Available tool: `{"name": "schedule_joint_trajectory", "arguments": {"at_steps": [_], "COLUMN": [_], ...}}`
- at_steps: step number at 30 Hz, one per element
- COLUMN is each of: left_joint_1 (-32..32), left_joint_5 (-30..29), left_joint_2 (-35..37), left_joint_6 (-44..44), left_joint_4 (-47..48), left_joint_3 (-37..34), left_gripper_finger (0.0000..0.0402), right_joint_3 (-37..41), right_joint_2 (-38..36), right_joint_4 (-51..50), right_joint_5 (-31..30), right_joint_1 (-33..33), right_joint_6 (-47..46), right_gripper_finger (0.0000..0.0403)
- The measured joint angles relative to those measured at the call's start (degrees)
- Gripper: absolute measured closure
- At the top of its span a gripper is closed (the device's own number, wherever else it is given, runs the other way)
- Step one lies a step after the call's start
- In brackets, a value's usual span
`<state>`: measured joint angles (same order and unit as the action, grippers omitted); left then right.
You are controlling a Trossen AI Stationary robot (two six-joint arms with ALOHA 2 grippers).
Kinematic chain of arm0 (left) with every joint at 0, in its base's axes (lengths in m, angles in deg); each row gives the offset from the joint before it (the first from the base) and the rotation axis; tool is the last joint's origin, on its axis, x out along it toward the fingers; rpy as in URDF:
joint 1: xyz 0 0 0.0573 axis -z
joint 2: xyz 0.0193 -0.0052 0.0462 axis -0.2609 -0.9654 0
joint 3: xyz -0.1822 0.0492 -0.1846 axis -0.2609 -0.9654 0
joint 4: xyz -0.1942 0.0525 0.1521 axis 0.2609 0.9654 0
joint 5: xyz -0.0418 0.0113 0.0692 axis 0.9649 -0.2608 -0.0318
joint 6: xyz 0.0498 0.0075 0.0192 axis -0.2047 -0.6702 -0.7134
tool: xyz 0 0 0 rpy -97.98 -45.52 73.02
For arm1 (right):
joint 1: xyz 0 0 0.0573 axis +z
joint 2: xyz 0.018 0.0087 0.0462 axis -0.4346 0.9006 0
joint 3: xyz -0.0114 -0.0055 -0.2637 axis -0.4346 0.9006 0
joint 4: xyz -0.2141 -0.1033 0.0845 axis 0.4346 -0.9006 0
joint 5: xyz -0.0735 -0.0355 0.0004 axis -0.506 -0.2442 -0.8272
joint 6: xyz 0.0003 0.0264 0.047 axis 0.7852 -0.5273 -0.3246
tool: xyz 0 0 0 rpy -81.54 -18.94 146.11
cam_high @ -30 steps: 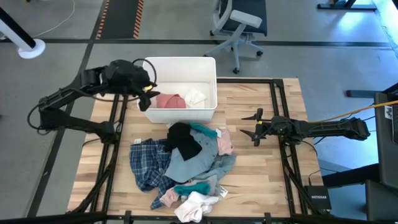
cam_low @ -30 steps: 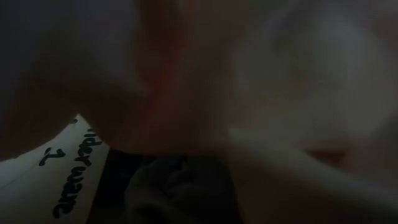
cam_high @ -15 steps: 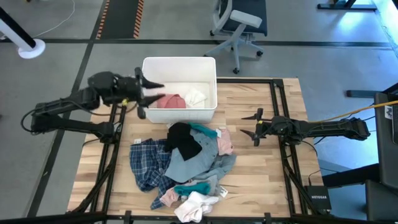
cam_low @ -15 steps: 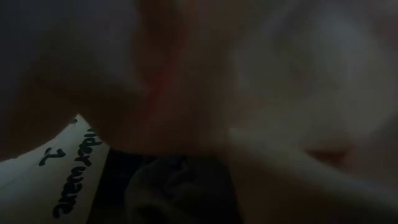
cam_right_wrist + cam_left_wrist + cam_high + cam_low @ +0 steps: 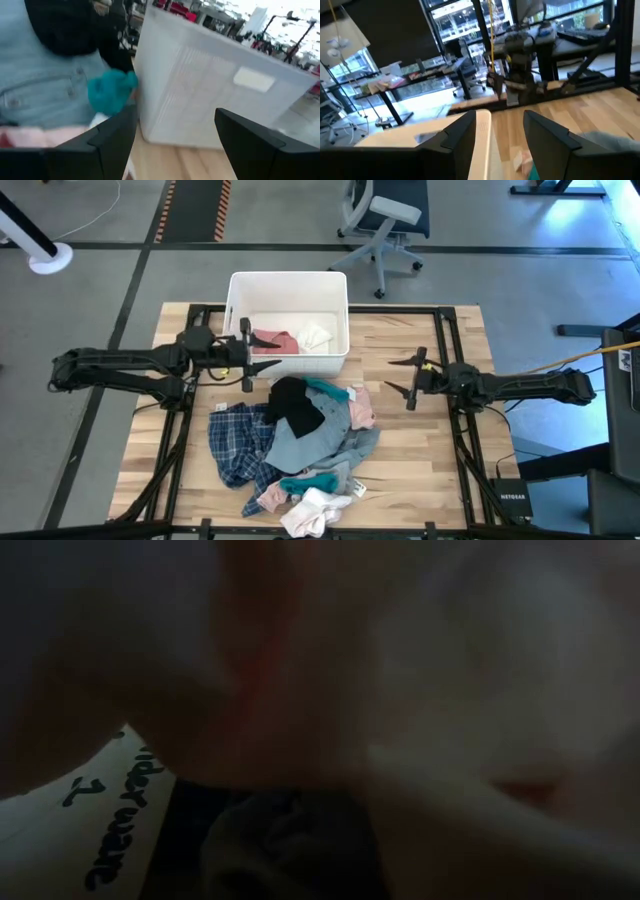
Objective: Sort clothes
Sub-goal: Put the top blue sock into the white bin
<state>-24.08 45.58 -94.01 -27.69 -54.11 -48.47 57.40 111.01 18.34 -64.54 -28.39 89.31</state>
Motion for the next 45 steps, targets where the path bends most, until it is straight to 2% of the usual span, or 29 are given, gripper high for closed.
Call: {"name": "schedule_joint_trajectory", "arguments": {"at_steps": [6, 14, 19, 24, 33, 37, 42, 45], "left_joint_1": [-0.02, -0.02, -0.01, 0.0, 0.0, 0.0, 0.0, 0.0], "left_joint_5": [-0.51, -0.92, -0.9, -0.91, -0.9, -0.89, -0.9, -0.87], "left_joint_2": [-0.05, 1.53, 2.76, 2.89, 2.89, 2.89, 2.89, 2.89], "left_joint_6": [-0.4, 2.02, 3.2, 3.52, 3.81, 3.89, 4.73, 5.05], "left_joint_4": [0.33, 1.1, 1.56, 2.07, 2.4, 2.71, 2.72, 2.75], "left_joint_3": [-2.12, -2.1, -2.1, -2.1, -2.08, -2.08, -2.08, -2.08], "left_gripper_finger": [0.0242, 0.0242, 0.0242, 0.0242, 0.0242, 0.0242, 0.0242, 0.0242], "right_joint_3": [-6.56, -14.52, -18.59, -22.67, -25.58, -25.8, -25.82, -25.82], "right_joint_2": [6.05, 20.86, 31.74, 39.93, 47.26, 50.4, 54.59, 56.39], "right_joint_4": [0.1, 0.01, -0.21, -4.92, -6.34, -0.99, 6.01, 6.31], "right_joint_5": [0.3, 0.42, 4.19, 6.44, 7.74, 8.42, 14.26, 14.07], "right_joint_1": [0.0, 0.04, 0.04, 0.07, 0.07, 0.07, 0.25, 1.1], "right_joint_6": [2.08, 2.7, 2.7, 2.7, 1.49, 0.7, -0.44, -0.73], "right_gripper_finger": [0.0117, 0.0117, 0.0117, 0.0117, 0.0117, 0.0117, 0.0117, 0.0129]}}
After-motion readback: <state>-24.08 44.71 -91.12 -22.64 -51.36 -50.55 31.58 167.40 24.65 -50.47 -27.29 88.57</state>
